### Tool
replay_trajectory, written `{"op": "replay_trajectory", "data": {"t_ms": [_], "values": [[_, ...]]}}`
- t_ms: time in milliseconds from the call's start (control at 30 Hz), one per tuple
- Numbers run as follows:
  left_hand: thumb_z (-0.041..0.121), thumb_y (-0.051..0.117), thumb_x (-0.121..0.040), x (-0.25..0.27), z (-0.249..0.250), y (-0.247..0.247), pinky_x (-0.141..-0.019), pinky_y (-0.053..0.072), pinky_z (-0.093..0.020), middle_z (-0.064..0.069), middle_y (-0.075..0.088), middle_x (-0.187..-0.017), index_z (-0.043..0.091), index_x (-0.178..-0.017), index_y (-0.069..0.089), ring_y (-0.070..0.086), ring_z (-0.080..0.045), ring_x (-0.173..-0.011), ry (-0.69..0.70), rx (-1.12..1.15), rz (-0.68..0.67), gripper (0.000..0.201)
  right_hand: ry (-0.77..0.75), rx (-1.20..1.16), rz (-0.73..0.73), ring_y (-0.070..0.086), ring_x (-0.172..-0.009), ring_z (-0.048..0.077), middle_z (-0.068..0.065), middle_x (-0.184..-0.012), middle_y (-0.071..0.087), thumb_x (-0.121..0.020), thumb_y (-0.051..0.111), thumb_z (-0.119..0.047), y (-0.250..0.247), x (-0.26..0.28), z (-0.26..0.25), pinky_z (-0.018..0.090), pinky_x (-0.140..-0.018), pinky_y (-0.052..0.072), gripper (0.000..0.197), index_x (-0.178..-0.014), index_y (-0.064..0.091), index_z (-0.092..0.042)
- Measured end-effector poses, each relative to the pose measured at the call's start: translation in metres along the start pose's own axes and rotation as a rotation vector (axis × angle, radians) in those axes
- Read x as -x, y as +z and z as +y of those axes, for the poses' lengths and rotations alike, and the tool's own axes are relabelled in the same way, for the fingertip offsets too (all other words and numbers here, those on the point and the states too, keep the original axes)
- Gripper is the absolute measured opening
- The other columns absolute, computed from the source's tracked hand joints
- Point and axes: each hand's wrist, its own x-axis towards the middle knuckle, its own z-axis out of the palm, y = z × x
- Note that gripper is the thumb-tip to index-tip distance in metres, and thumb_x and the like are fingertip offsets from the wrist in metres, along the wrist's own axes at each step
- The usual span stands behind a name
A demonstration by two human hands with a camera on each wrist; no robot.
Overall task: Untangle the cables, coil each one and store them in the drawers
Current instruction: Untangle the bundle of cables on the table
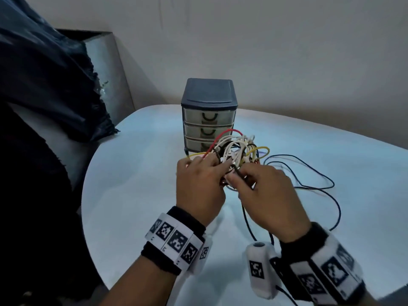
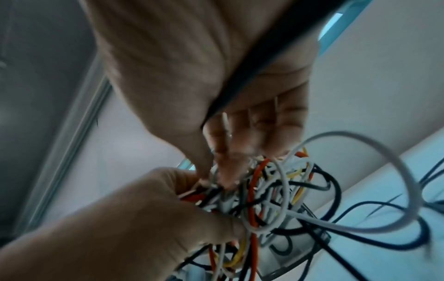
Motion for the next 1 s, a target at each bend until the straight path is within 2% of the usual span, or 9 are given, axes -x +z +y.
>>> {"op": "replay_trajectory", "data": {"t_ms": [233, 333, 400, 467, 600, 700, 800, 933, 1000], "values": [[0.005, 0.076, -0.066, -0.004, -0.019, -0.005, -0.056, 0.045, -0.033, -0.001, 0.062, -0.089, 0.028, -0.118, 0.07, 0.061, -0.031, -0.079, -0.2, 0.079, -0.053, 0.058, -0.185, -0.622, 0.453, 0.039, -0.05, 0.016, 0.003, -0.055, 0.049, -0.098, 0.055, -0.021, -0.043, 0.011, -0.01, 0.023, -0.051, 0.033, 0.027, -0.077, 0.065, -0.007], [0.004, 0.072, -0.071, -0.005, -0.022, -0.01, -0.061, 0.046, -0.034, -0.002, 0.062, -0.096, 0.028, -0.121, 0.068, 0.059, -0.03, -0.085, -0.249, 0.061, -0.058, 0.055, 0.0, -0.652, 0.619, 0.041, -0.044, 0.019, 0.011, -0.053, 0.048, -0.098, 0.052, -0.026, -0.061, 0.003, 0.013, 0.028, -0.05, 0.036, 0.029, -0.077, 0.065, -0.011], [0.004, 0.069, -0.073, -0.004, -0.019, -0.011, -0.062, 0.043, -0.033, -0.001, 0.061, -0.099, 0.027, -0.121, 0.067, 0.057, -0.029, -0.087, -0.251, 0.04, -0.097, 0.054, 0.182, -0.432, 0.555, 0.055, -0.057, 0.023, 0.006, -0.062, 0.06, -0.093, 0.053, -0.028, -0.057, -0.008, 0.038, 0.036, -0.06, 0.044, 0.018, -0.087, 0.068, -0.022], [0.004, 0.066, -0.071, -0.003, -0.013, -0.011, -0.06, 0.037, -0.029, 0.0, 0.06, -0.098, 0.026, -0.115, 0.07, 0.058, -0.028, -0.086, -0.229, 0.003, -0.15, 0.049, 0.199, -0.064, 0.5, 0.062, -0.089, 0.03, 0.002, -0.094, 0.069, -0.089, 0.053, -0.021, -0.045, -0.007, 0.042, 0.043, -0.081, 0.047, 0.027, -0.113, 0.065, -0.024], [0.005, 0.069, -0.062, -0.003, 0.005, -0.009, -0.05, 0.027, -0.024, 0.002, 0.059, -0.081, 0.025, -0.087, 0.074, 0.06, -0.028, -0.066, -0.163, -0.035, -0.206, 0.033, -0.227, 0.217, 0.372, 0.061, -0.098, 0.031, 0.004, -0.106, 0.069, -0.091, 0.056, -0.026, -0.009, 0.003, 0.007, 0.05, -0.094, 0.045, 0.026, -0.112, 0.069, -0.018], [0.003, 0.071, -0.061, -0.003, 0.018, -0.006, -0.047, 0.008, -0.021, 0.004, 0.051, -0.07, 0.026, -0.072, 0.068, 0.053, -0.024, -0.055, -0.102, -0.038, -0.179, 0.025, -0.191, 0.305, 0.233, 0.061, -0.091, 0.028, 0.001, -0.098, 0.065, -0.092, 0.053, -0.033, 0.013, 0.004, -0.001, 0.042, -0.081, 0.048, 0.02, -0.096, 0.068, -0.02], [0.003, 0.068, -0.061, -0.004, 0.025, -0.005, -0.049, 0.013, -0.024, 0.004, 0.053, -0.072, 0.028, -0.078, 0.07, 0.052, -0.024, -0.06, -0.048, -0.043, -0.15, 0.031, -0.05, 0.237, 0.263, 0.061, -0.067, 0.029, 0.005, -0.09, 0.059, -0.092, 0.061, -0.029, 0.016, 0.001, 0.007, 0.031, -0.055, 0.037, 0.014, -0.089, 0.065, -0.016], [0.008, 0.067, -0.063, -0.002, 0.025, -0.005, -0.05, 0.016, -0.024, 0.005, 0.056, -0.075, 0.031, -0.088, 0.072, 0.053, -0.023, -0.063, -0.054, -0.077, -0.184, 0.035, -0.074, 0.257, 0.161, 0.063, -0.069, 0.031, 0.004, -0.089, 0.06, -0.094, 0.058, -0.029, 0.008, -0.002, 0.013, 0.032, -0.058, 0.037, 0.016, -0.09, 0.066, -0.016], [0.01, 0.071, -0.059, -0.001, 0.021, -0.003, -0.05, 0.023, -0.024, 0.005, 0.058, -0.077, 0.031, -0.092, 0.074, 0.055, -0.024, -0.066, -0.066, -0.086, -0.203, 0.039, -0.105, 0.193, 0.246, 0.063, -0.068, 0.029, 0.001, -0.085, 0.06, -0.094, 0.056, -0.028, -0.002, -0.001, 0.013, 0.035, -0.059, 0.045, 0.015, -0.087, 0.065, -0.017]]}}
